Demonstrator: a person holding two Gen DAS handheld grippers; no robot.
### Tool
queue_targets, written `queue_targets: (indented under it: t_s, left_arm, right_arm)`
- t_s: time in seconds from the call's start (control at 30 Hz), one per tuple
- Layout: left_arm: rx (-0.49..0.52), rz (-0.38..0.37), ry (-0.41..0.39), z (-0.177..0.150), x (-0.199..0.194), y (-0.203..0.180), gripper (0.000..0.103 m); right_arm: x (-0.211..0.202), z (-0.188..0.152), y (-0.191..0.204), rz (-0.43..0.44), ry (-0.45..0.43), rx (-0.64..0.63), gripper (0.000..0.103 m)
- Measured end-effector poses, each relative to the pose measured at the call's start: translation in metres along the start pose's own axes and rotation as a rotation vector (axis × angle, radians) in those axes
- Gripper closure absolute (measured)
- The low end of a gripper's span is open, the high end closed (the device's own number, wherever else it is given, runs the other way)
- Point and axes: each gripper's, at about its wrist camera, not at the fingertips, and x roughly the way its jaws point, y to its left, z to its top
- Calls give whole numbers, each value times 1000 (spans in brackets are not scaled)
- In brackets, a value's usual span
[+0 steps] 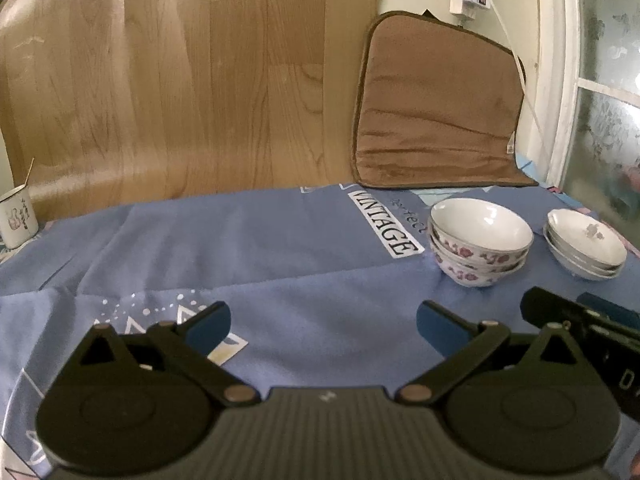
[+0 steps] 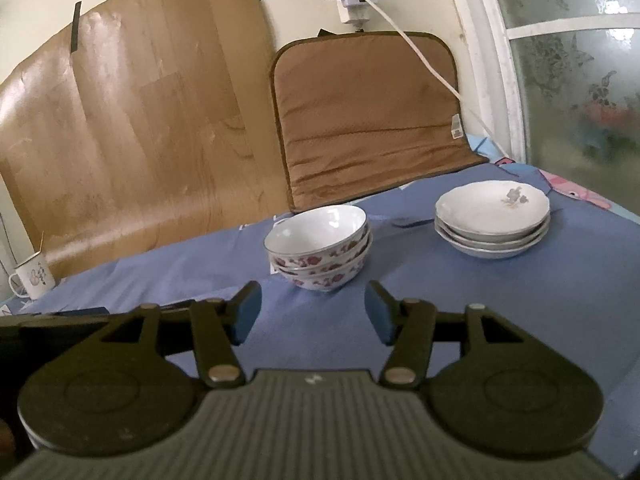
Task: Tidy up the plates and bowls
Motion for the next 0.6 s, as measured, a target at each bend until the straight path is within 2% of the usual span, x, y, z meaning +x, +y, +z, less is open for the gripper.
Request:
queue_targets:
  t_s: [0.37,0.6]
  left_arm:
    - [5,-27,50,-1,7,-5,0]
    - [-61,-80,100,-3,9,0,0]
  right_arm:
    - [6,-2,-13,-6,27,44,43]
    - [9,-3,-24,-9,37,76,42]
